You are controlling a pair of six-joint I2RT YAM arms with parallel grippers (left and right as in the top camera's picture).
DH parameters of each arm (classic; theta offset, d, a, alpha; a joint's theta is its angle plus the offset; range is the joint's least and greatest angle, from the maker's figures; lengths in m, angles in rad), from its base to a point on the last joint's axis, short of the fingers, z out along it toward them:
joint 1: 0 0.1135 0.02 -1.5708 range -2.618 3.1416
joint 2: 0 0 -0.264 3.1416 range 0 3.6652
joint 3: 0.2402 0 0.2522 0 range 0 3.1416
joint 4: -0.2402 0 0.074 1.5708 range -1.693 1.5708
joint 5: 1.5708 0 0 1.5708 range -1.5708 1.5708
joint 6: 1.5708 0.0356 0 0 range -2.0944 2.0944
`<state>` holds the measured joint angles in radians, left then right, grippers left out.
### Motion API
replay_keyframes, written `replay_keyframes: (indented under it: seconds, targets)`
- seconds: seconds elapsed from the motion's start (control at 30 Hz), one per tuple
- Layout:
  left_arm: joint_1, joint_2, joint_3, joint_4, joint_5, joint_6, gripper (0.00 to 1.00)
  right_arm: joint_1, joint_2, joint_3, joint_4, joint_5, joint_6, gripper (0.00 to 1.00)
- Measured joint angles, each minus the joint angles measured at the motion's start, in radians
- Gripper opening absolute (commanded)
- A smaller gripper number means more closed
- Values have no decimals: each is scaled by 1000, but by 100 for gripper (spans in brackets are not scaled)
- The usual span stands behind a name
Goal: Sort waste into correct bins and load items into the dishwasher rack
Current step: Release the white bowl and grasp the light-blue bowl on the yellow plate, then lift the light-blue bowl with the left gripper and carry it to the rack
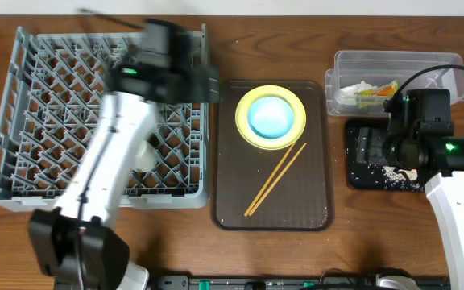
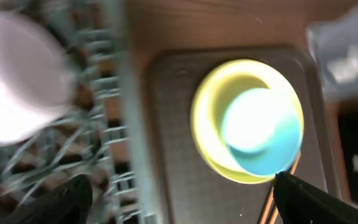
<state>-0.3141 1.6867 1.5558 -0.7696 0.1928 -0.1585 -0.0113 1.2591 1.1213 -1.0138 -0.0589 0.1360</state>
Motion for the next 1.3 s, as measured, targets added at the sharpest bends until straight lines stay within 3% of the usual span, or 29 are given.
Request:
replay_keyframes:
  seconds: [0.23,0.67,0.87,1.0,1.1,1.3]
  targets:
    - [-252,105,0,94,-79,64,95,0,0,0,-51,7,2,79]
    - [-401,319,0,222,-103,140,89,0,0,0,-68,16,2,80]
    - [-405,391,0,228,-111,156,70,0,0,0,-68,19,2,80]
    - [-405,414,0,228,-117,159,38,0,0,0,-69,19,2,80]
    - [-405,415,0,230,-117,155,22,0,0,0,-70,20,2,80]
    - [-405,415,0,233,-119,159,6,0,0,0,-71,23,2,80]
